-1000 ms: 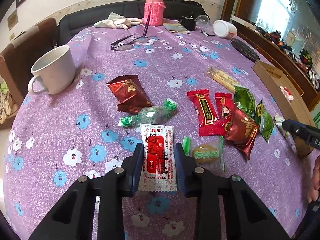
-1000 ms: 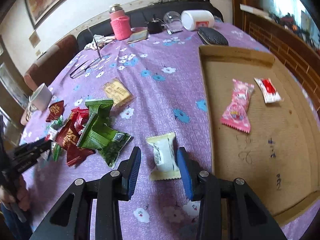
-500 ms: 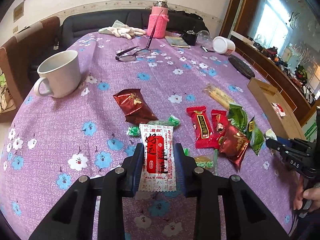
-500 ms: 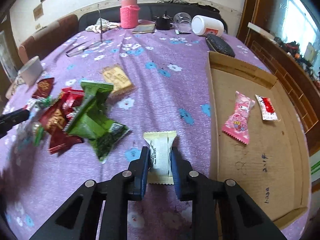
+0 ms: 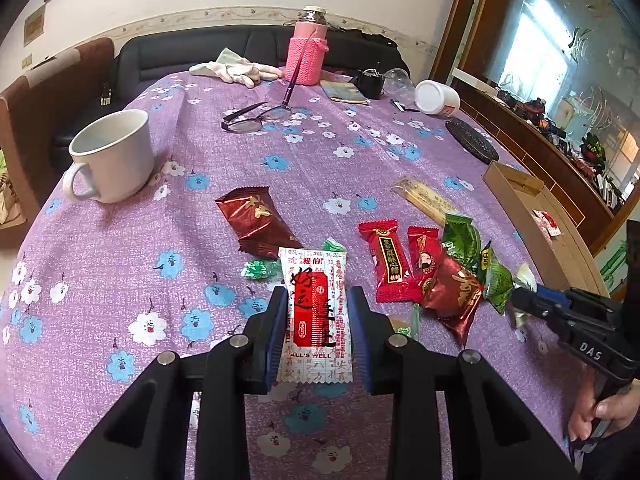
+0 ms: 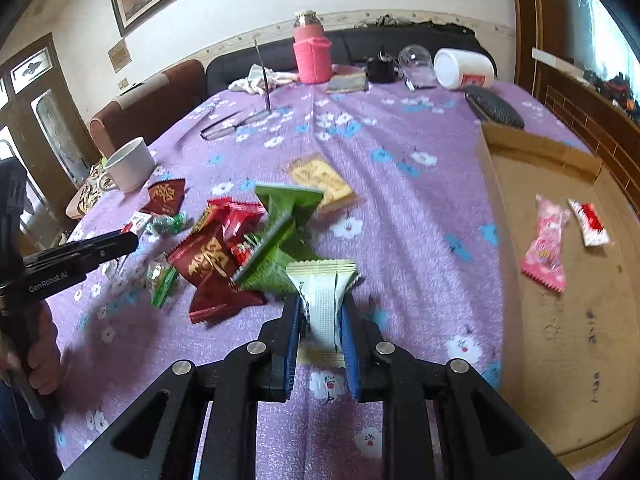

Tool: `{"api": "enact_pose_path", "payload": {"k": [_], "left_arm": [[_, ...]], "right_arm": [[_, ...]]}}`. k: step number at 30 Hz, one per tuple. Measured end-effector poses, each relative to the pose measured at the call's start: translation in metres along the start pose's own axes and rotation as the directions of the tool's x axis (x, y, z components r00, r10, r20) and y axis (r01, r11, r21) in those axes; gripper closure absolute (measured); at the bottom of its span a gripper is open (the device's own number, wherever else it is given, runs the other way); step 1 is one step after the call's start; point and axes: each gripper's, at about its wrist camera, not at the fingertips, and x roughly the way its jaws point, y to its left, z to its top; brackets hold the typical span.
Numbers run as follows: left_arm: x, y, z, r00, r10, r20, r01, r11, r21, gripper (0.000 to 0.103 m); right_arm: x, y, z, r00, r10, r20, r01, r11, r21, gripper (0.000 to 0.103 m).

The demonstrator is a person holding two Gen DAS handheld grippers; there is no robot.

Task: Organize snacks
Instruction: 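Grasp the red-white ALL'S WELL packet with the left gripper while the right grasps a cream candy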

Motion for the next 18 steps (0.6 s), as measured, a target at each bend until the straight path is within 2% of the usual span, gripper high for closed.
{"api": "enact_pose_path", "payload": {"k": [9, 18], "left_arm": [[0.004, -0.003, -0.001, 1.0, 0.014, -0.006, -0.014, 1.0, 0.015, 0.073], [0.002, -0.004, -0.001, 1.0, 0.008, -0.001, -0.008, 1.0, 0.016, 0.073]], "right_arm": [[0.005, -0.008, -0.004, 1.0, 0.026, 0.009, -0.027, 0.999, 0.031, 0.082], [0.006, -0.011, -0.005, 1.0, 0.016, 0.003, -0.016, 0.999, 0.042, 0.082]]}}
